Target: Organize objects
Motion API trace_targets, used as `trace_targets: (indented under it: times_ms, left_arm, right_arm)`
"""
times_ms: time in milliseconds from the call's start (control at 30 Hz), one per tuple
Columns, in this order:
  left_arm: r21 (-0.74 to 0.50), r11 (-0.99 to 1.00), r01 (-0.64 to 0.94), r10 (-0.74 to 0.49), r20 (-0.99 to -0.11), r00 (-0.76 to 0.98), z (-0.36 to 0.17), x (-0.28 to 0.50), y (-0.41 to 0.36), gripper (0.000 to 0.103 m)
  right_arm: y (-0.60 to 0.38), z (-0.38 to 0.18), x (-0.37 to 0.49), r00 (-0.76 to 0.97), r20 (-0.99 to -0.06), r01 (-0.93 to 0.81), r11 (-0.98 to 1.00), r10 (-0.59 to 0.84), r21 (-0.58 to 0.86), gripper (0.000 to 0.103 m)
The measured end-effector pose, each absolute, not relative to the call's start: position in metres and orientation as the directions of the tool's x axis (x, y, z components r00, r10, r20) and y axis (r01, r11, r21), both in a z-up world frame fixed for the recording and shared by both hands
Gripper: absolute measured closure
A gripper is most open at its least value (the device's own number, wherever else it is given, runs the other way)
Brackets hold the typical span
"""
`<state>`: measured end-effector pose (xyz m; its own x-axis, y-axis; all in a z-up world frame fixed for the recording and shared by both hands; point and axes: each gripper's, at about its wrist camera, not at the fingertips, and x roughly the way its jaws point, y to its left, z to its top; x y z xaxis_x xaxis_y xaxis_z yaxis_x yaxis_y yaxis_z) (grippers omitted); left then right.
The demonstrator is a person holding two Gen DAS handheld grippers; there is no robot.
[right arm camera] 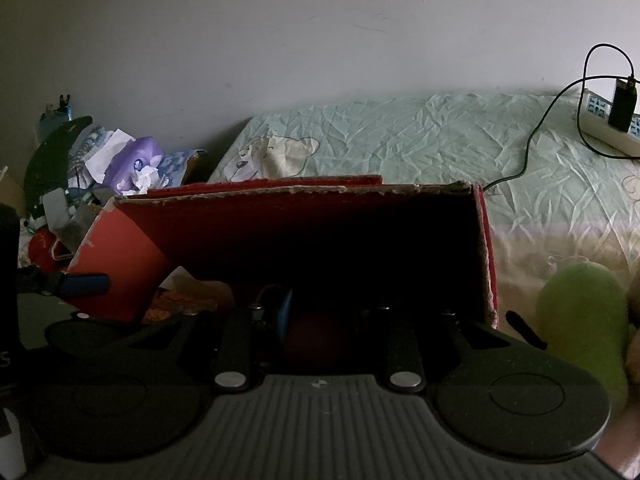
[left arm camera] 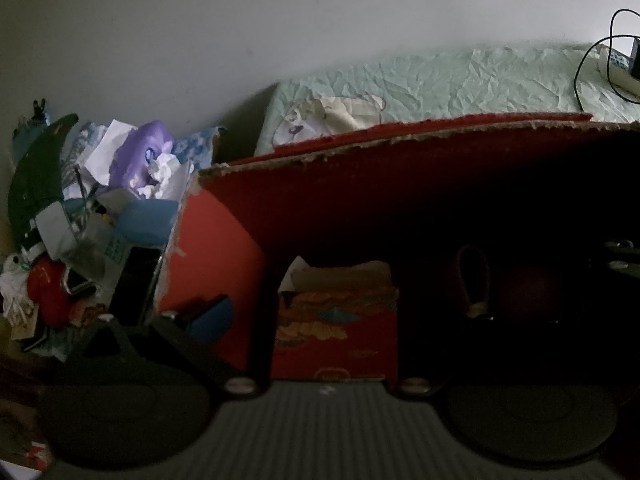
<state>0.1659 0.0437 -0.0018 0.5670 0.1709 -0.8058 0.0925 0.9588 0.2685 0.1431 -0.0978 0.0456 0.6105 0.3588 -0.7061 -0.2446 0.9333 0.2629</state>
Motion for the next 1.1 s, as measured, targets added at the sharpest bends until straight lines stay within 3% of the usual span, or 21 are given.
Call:
trace_targets:
  times_ms: [867,1100]
  left_arm:
    - [0.282,0.953,0.115,0.173,-0.811,0.558,-0.003,0.167,0.041,0.003]
    - [0.176,0.982,0.060,0.116,-0.831,0.544,0.013,0.164,0.056,0.003]
  right_arm:
    - [-0.095,0.045,0.143,0.607,-0.711,-0.239,0.935,0.355,0.263,0.074]
    - [-0.092,0.055,0.139,0.601,-0.736,-0.207,0.950,0.312,0.233,0.071]
